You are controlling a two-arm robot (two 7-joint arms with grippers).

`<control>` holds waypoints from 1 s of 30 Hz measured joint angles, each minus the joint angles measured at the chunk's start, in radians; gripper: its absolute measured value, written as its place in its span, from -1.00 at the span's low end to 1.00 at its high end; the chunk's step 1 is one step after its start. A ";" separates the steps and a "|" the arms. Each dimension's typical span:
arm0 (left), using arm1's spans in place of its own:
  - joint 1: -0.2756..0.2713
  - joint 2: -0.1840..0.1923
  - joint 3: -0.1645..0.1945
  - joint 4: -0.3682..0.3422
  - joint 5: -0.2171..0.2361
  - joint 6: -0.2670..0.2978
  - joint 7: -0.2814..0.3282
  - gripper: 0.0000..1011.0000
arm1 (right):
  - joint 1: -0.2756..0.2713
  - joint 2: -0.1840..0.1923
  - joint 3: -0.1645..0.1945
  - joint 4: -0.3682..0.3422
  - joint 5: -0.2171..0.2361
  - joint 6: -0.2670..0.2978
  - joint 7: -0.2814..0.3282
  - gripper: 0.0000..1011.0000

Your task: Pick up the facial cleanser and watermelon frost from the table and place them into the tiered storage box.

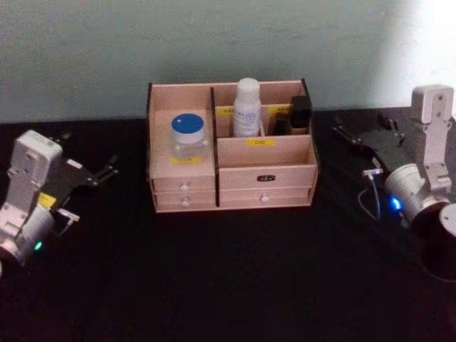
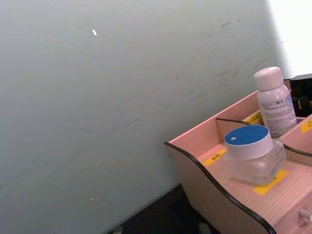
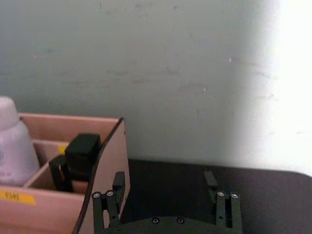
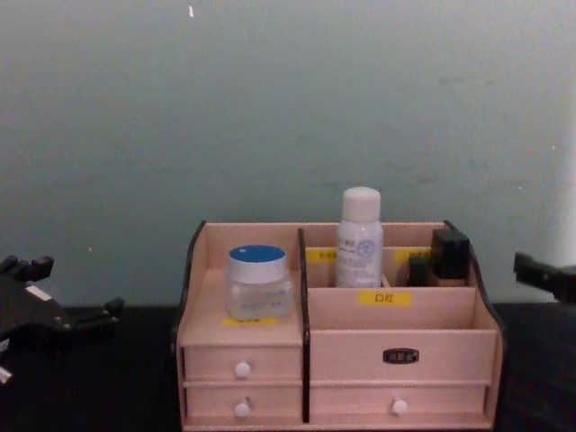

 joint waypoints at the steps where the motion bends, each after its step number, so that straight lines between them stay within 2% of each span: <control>1: 0.000 0.000 0.000 0.000 0.000 0.000 0.000 0.98 | -0.002 0.000 0.001 0.000 -0.002 0.005 0.001 0.98; 5: 0.000 0.000 0.000 0.000 0.000 0.000 0.000 0.98 | -0.007 -0.001 0.002 0.002 -0.013 0.026 0.004 0.98; 30: 0.000 0.000 0.000 0.000 0.000 0.000 0.000 0.98 | -0.004 -0.001 0.001 0.003 -0.009 0.020 0.005 0.98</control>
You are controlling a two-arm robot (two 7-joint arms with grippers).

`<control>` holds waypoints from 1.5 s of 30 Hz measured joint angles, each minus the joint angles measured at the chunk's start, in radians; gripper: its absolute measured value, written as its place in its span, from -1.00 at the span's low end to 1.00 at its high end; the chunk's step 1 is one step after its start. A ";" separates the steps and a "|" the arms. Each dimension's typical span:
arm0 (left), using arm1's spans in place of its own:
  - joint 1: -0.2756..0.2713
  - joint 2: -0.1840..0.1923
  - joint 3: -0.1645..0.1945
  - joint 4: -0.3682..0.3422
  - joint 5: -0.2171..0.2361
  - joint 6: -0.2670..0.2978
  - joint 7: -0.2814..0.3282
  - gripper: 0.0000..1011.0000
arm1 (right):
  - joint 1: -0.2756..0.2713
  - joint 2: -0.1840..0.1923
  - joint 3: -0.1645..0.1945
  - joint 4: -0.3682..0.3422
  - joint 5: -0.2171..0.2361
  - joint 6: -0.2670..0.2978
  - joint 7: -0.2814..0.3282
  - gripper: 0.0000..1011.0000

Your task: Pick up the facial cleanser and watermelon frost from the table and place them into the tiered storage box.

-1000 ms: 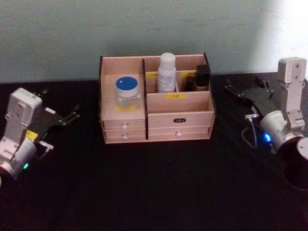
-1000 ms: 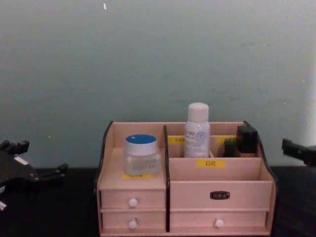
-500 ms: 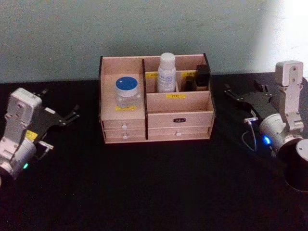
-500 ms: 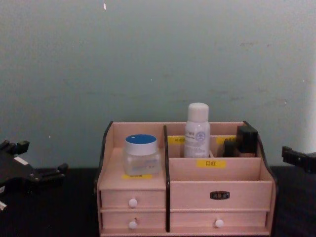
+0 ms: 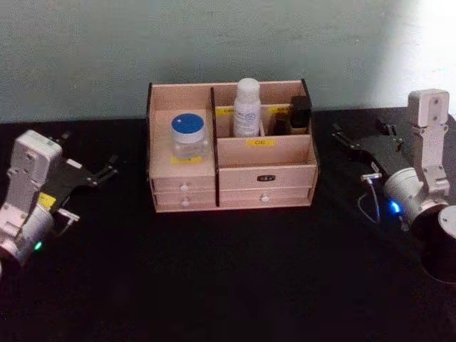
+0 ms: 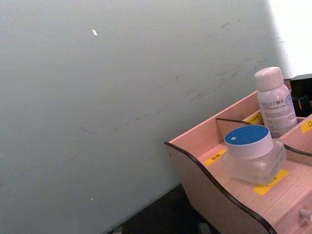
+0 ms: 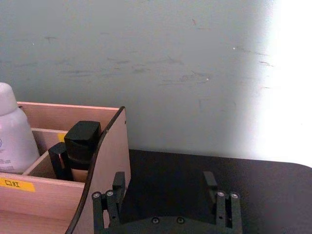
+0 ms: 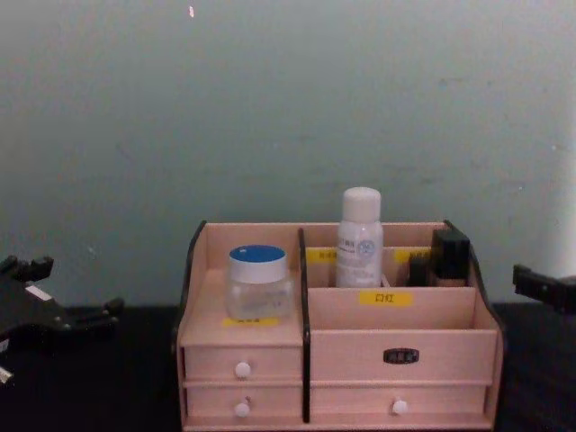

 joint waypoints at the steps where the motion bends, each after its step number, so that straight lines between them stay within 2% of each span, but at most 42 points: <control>1: 0.000 0.000 0.000 0.000 0.000 0.000 0.000 0.98 | 0.000 0.000 0.000 0.000 0.000 0.000 0.000 0.98; 45: 0.000 0.000 0.000 0.000 0.000 0.000 0.000 0.98 | 0.001 0.000 0.000 0.000 0.002 -0.002 0.000 0.98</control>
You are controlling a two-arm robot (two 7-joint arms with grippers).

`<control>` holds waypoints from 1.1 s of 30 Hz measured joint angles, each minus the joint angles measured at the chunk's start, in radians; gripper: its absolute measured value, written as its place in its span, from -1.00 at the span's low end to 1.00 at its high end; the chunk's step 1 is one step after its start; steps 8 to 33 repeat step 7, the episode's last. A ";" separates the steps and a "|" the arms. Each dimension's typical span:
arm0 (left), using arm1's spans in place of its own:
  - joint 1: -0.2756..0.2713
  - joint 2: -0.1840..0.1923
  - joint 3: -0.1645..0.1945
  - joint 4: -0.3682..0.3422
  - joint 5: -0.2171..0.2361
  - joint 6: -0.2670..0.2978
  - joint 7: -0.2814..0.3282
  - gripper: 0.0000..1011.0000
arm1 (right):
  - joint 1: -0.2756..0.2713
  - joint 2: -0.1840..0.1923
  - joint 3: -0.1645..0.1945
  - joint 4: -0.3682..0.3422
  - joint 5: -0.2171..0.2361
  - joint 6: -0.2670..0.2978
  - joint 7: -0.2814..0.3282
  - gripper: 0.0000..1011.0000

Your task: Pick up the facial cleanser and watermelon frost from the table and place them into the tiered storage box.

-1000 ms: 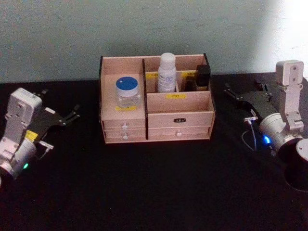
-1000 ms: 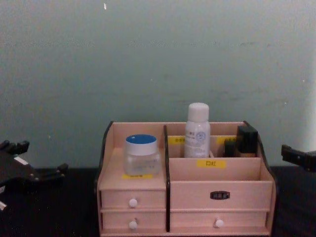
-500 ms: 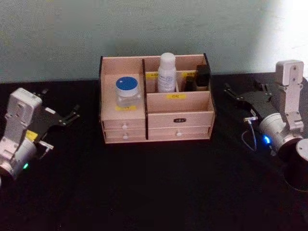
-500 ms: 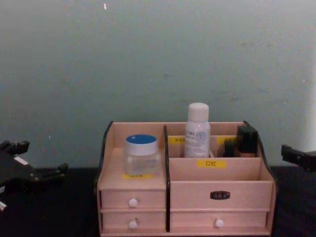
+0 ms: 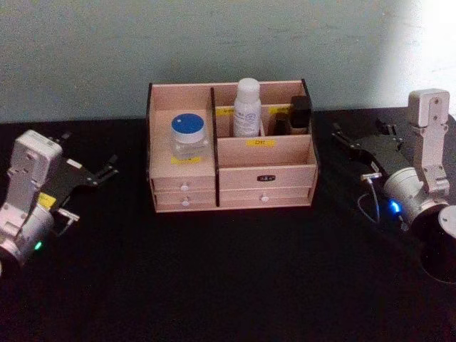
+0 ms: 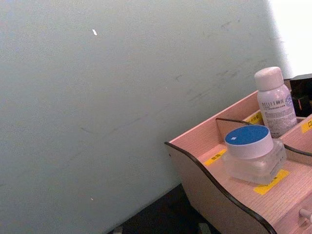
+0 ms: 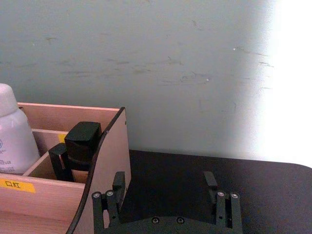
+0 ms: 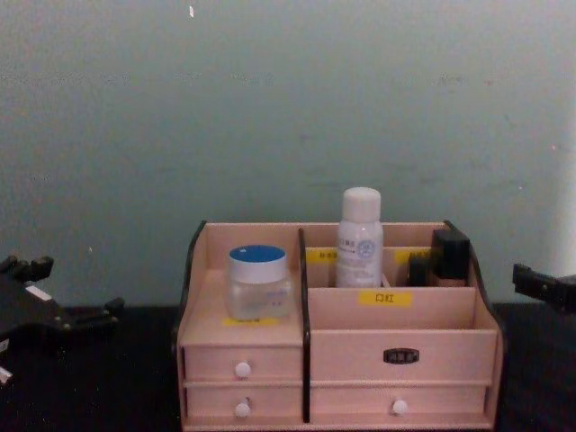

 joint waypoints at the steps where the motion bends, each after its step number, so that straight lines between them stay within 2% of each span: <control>1: 0.000 0.000 0.000 0.000 0.000 0.000 0.000 0.98 | 0.000 0.000 0.000 0.000 0.000 0.000 0.000 0.98; 33: 0.000 0.000 0.000 0.000 0.000 0.000 0.000 0.98 | 0.000 0.000 0.000 0.000 0.000 0.000 0.000 0.98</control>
